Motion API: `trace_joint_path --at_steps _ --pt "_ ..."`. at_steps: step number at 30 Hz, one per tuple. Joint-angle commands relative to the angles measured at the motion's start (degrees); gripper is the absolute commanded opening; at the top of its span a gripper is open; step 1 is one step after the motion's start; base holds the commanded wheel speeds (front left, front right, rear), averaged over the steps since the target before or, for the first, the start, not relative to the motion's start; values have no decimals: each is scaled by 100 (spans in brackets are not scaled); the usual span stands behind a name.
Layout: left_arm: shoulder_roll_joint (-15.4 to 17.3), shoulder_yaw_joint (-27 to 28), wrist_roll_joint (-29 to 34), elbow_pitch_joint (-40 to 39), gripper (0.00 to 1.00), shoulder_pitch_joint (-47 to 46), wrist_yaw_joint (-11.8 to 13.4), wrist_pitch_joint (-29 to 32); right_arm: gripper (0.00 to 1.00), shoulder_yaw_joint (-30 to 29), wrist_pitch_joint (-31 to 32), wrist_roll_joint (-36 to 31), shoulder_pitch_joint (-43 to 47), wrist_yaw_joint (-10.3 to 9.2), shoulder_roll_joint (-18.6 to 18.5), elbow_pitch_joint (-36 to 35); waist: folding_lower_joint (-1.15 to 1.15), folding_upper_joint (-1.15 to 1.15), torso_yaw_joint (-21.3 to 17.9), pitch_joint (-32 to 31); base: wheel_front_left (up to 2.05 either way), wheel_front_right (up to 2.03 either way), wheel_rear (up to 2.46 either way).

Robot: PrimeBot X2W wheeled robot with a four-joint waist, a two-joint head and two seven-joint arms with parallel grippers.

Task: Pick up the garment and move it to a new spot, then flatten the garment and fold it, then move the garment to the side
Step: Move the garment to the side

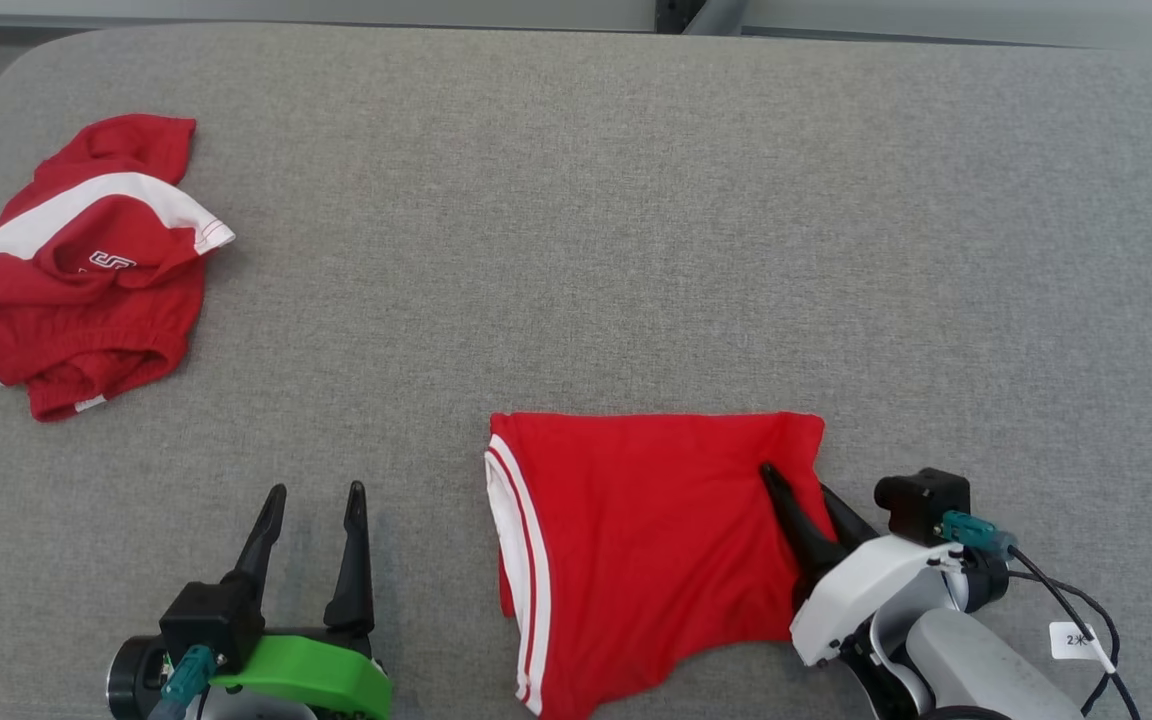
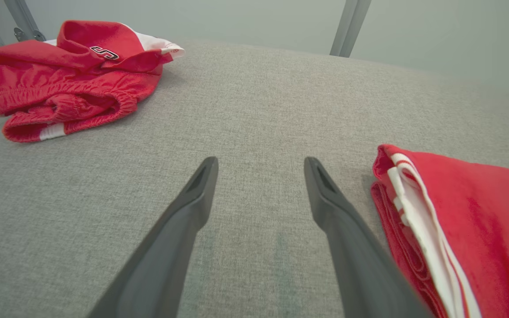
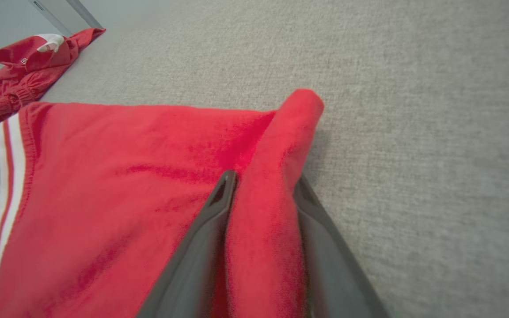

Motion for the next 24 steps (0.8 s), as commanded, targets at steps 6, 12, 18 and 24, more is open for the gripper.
trace_joint_path --at_steps 6,12,18,24 --pt "13 40 -6 -52 100 22 -39 4 0 -395 38 -216 13 -18 -88 -49 0 0 -258 -92 0 0 0" --pt "14 161 135 -14 100 224 -117 4 0 -687 30 -513 205 -13 149 -164 0 0 -1339 -419 0 0 0" --pt "13 129 153 -44 100 148 -172 4 0 -772 30 -618 384 -12 231 -151 0 0 -2603 -613 0 0 0" --pt "14 -17 199 -46 100 -11 -222 4 0 -802 26 -579 464 -11 281 -211 0 0 -3427 -563 0 0 0"
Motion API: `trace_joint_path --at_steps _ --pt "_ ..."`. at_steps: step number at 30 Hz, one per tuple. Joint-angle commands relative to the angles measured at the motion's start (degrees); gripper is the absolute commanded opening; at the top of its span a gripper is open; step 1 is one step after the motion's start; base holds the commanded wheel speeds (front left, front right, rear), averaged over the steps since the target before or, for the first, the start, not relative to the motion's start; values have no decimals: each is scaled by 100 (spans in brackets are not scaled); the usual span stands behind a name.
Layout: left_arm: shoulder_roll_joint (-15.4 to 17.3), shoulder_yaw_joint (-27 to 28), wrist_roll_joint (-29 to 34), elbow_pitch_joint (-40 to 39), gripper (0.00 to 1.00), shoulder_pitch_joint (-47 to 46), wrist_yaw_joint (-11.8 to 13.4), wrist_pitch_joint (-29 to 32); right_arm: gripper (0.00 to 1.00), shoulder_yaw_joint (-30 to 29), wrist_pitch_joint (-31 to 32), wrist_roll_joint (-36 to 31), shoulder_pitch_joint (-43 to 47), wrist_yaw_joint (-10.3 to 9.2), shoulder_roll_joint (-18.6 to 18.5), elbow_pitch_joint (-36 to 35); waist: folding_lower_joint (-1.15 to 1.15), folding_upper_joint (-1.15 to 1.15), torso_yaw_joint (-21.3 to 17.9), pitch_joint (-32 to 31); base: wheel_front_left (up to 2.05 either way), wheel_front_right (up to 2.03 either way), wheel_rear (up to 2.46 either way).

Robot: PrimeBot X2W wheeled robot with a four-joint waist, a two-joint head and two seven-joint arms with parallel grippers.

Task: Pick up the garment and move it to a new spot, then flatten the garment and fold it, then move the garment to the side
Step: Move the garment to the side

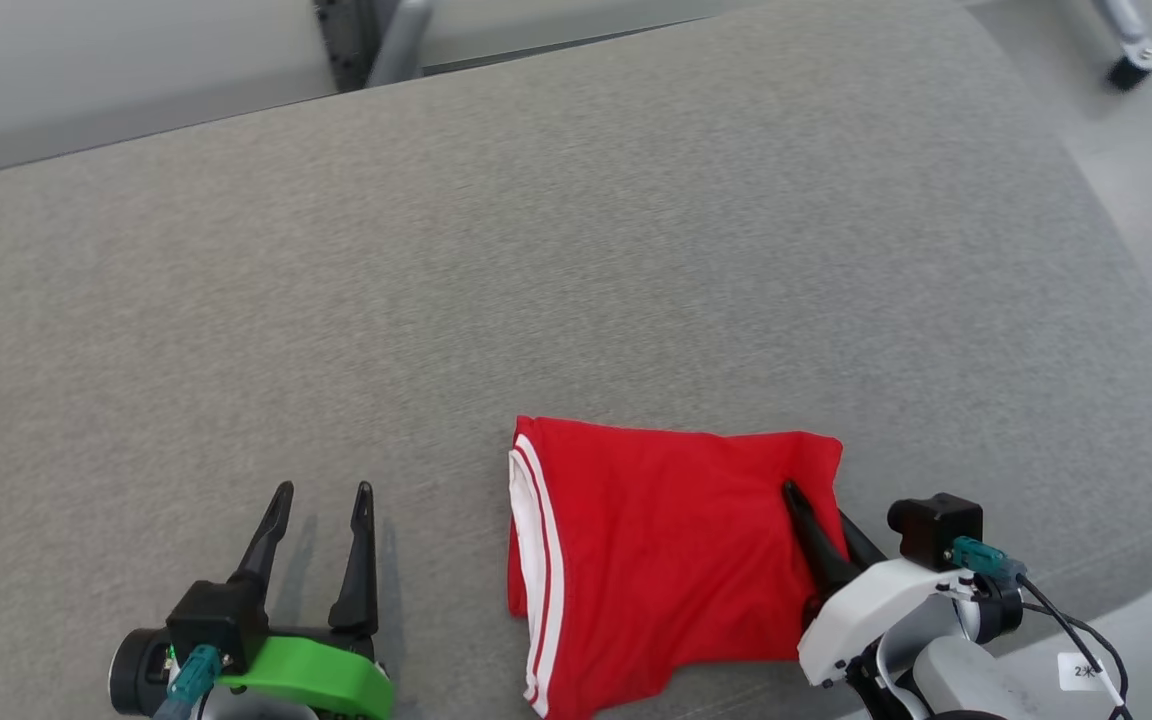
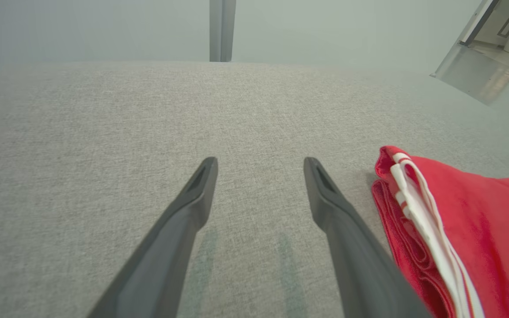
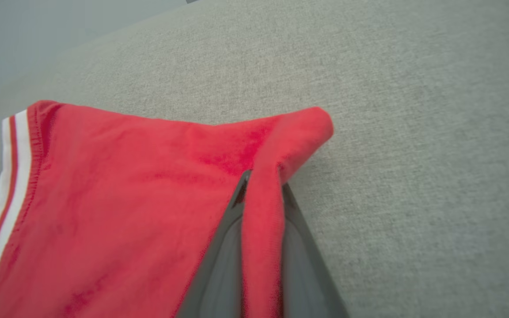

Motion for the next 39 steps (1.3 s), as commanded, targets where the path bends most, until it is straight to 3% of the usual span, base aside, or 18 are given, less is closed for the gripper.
trace_joint_path --at_steps 1,5,10,19,25,32,39 --pt "14 -65 52 8 100 -91 -34 4 0 -35 -8 51 110 -11 31 -30 0 0 -1465 -339 0 0 0" --pt "14 -155 173 15 100 -243 -63 4 0 -34 -8 83 55 -11 55 -130 0 0 -1545 -155 0 0 0" --pt "18 -222 292 14 100 -400 -93 4 0 -7 -8 52 -124 -10 118 -232 0 0 -1370 134 0 0 0" --pt "57 -162 668 -157 100 -1007 -157 4 0 23 -9 -226 -1194 -11 -31 -316 0 0 -499 1225 0 0 0" --pt "201 -248 887 -335 100 -1430 -176 4 0 -151 -9 -535 -2443 -11 -432 46 0 0 38 1961 0 0 0" --pt "459 -288 1053 -507 100 -1712 -183 5 0 -1193 -9 -987 -3760 -11 -980 1073 0 0 339 2472 0 0 0" --pt "501 -335 1112 -536 100 -1797 -135 12 0 -2917 -9 -1875 -4211 -11 -1595 1682 0 0 464 2622 0 0 0"
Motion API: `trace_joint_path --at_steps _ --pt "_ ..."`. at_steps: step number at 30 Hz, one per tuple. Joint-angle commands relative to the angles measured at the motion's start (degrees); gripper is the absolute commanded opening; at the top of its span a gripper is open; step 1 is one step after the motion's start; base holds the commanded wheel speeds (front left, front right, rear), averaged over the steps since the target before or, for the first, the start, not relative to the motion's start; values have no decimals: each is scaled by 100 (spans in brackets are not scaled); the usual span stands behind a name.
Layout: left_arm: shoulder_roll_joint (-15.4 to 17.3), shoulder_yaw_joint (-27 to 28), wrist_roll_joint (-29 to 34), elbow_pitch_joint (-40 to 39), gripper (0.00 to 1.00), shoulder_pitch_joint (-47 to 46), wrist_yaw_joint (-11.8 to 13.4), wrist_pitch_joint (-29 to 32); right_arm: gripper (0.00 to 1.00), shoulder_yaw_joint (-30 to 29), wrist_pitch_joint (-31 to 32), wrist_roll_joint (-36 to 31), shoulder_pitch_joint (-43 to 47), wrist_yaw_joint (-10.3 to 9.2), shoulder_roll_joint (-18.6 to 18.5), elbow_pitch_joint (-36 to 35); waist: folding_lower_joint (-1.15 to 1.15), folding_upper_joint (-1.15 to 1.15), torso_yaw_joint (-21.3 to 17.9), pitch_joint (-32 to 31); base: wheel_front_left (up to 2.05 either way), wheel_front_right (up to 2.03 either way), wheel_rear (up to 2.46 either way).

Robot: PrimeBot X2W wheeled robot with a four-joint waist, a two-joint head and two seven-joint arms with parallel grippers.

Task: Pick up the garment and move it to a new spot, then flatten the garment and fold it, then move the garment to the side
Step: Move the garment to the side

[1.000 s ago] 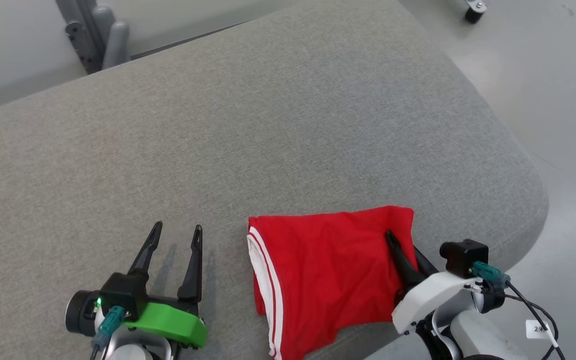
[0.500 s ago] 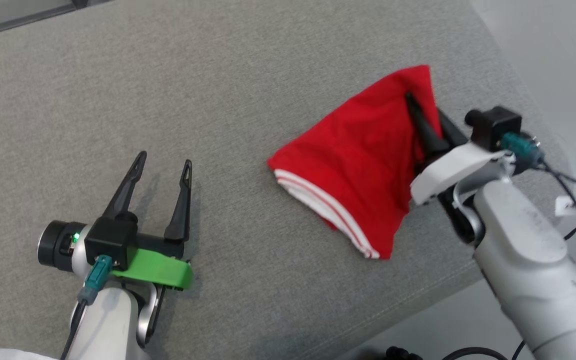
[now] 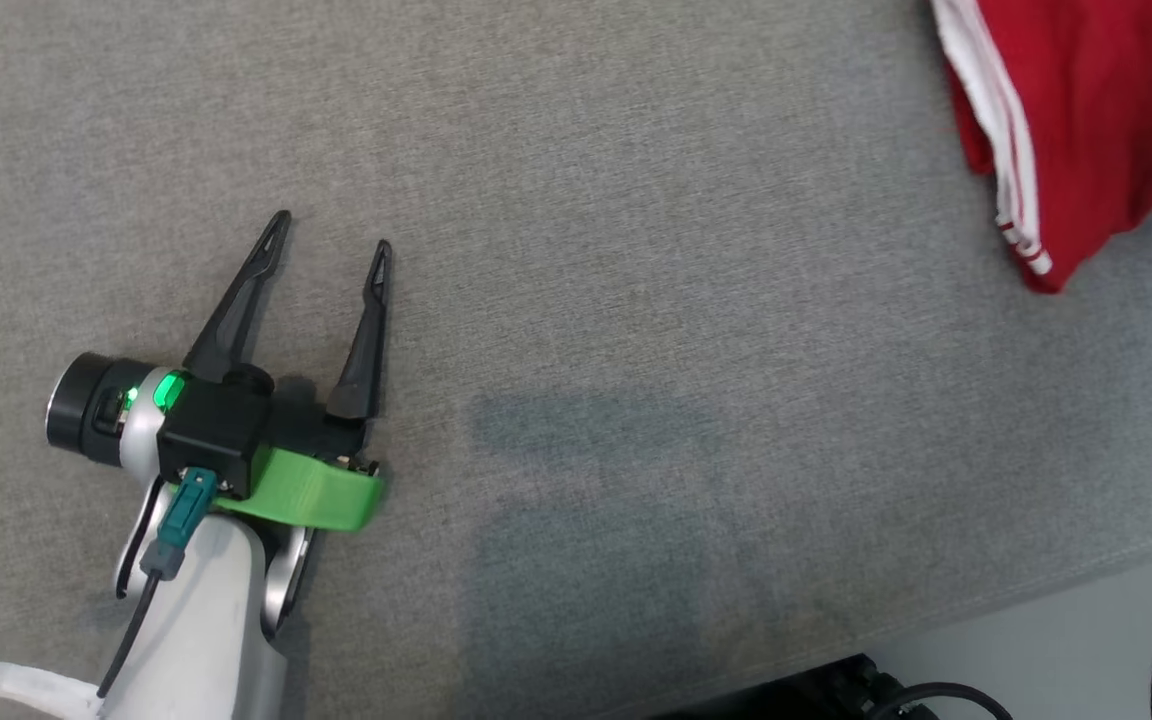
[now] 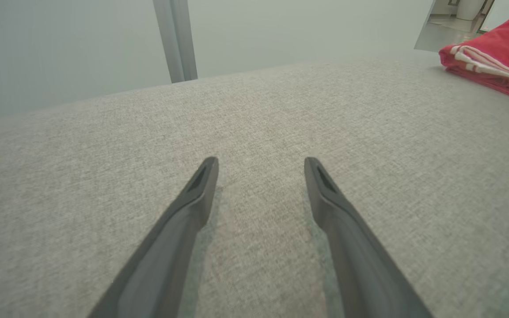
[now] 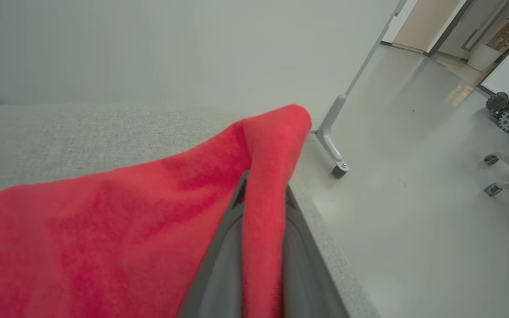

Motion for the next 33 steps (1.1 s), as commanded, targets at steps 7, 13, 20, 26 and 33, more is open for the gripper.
trace_joint_path --at_steps 7,13,20,26,33 --pt "68 -54 -1 221 100 22 36 40 100 -1240 -10 -1106 -24 -11 -257 -87 0 -1 454 359 0 0 0" --pt "44 -29 -38 322 100 111 93 43 100 -1580 -10 -1493 113 -11 -13 -577 0 -1 457 170 0 0 0" --pt "-178 112 -210 402 100 302 186 22 100 -667 -10 -1195 855 -11 420 -1659 0 -1 515 -530 0 0 0" --pt "-366 326 -387 596 100 570 220 16 100 442 -10 -634 2000 -11 562 -2407 0 -1 648 -1390 0 0 0" --pt "-437 625 -519 726 100 1039 254 16 100 822 -10 -155 3078 -11 848 -2756 0 -1 772 -2135 0 0 0"
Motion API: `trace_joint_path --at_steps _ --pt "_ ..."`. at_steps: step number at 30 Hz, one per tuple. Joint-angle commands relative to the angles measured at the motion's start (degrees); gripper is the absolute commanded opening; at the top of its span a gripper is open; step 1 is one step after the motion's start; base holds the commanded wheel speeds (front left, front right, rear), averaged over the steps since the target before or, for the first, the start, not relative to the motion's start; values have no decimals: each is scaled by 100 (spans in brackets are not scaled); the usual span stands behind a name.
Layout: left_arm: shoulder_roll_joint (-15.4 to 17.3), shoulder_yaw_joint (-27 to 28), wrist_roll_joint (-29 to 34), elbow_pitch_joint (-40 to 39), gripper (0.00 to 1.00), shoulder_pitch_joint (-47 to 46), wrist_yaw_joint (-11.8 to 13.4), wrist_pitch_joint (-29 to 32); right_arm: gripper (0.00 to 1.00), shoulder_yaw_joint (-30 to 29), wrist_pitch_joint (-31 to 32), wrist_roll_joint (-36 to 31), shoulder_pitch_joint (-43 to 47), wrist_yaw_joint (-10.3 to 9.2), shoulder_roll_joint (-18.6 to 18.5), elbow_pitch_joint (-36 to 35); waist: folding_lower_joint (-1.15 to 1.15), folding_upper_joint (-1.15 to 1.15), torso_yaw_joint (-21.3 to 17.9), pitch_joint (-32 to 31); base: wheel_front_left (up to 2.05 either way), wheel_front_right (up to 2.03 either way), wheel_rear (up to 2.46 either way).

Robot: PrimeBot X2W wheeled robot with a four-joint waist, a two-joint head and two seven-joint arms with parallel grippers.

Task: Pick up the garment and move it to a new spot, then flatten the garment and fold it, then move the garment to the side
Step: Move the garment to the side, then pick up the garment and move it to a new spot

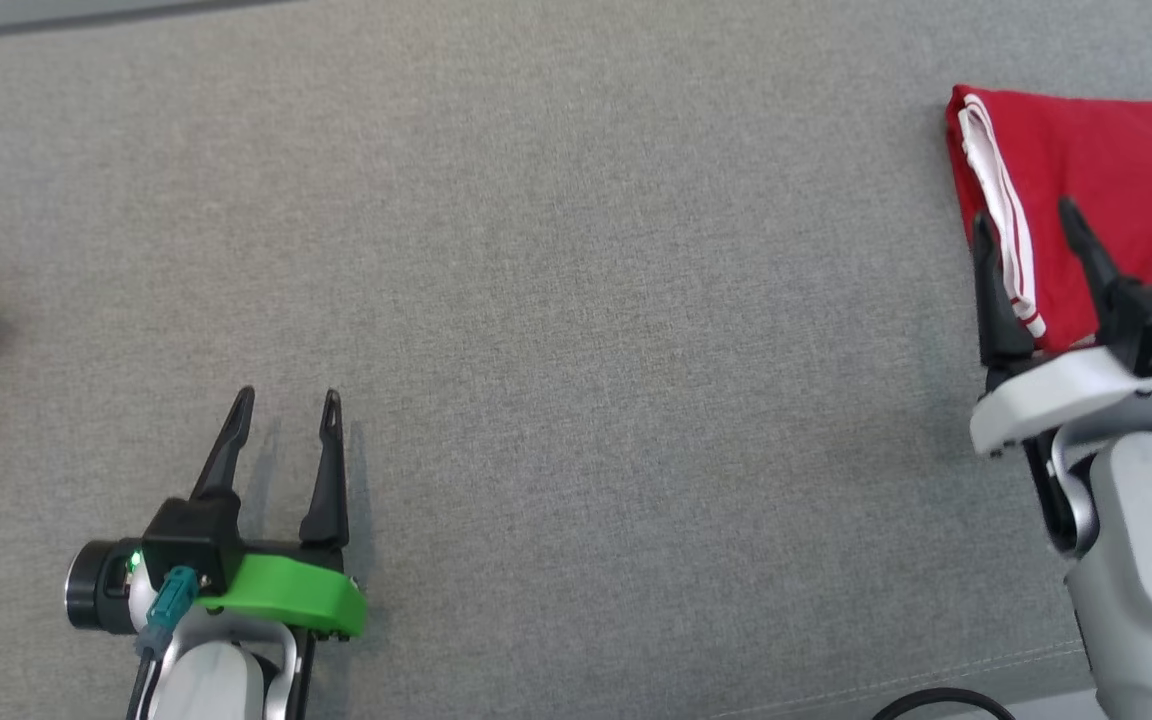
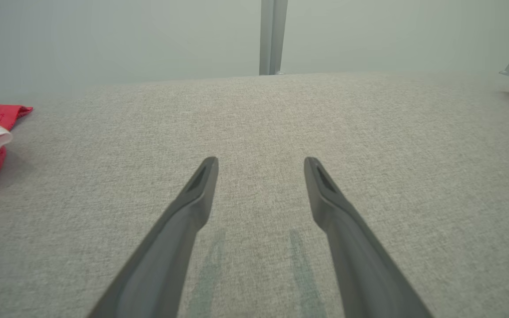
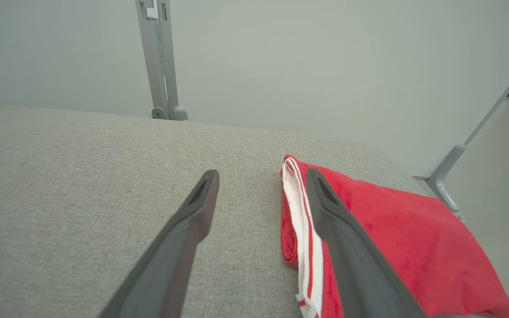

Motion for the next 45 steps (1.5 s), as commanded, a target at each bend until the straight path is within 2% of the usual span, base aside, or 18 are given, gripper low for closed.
trace_joint_path --at_steps 1,10,18,33,38,45 --pt "-2 55 -55 30 100 146 23 5 100 8 -10 47 217 -11 13 -46 0 1 164 -626 0 0 0" --pt "-17 253 -255 77 100 759 99 5 100 234 -10 228 1276 -11 396 -171 0 1 239 -1413 0 0 0" --pt "-15 431 -271 22 100 1035 136 5 100 301 -10 268 1644 -11 495 -357 0 1 229 -1833 0 0 0" --pt "-16 577 -202 15 100 1077 142 5 100 225 -10 250 1809 -11 562 -409 0 1 342 -1898 0 0 0" --pt "-14 564 -262 47 100 938 205 5 100 276 -10 317 1857 -11 514 -418 0 1 736 -1762 0 0 0" --pt "-10 625 -250 103 100 906 243 4 100 448 -9 368 1788 -11 604 -417 0 1 1861 -1604 0 0 0"
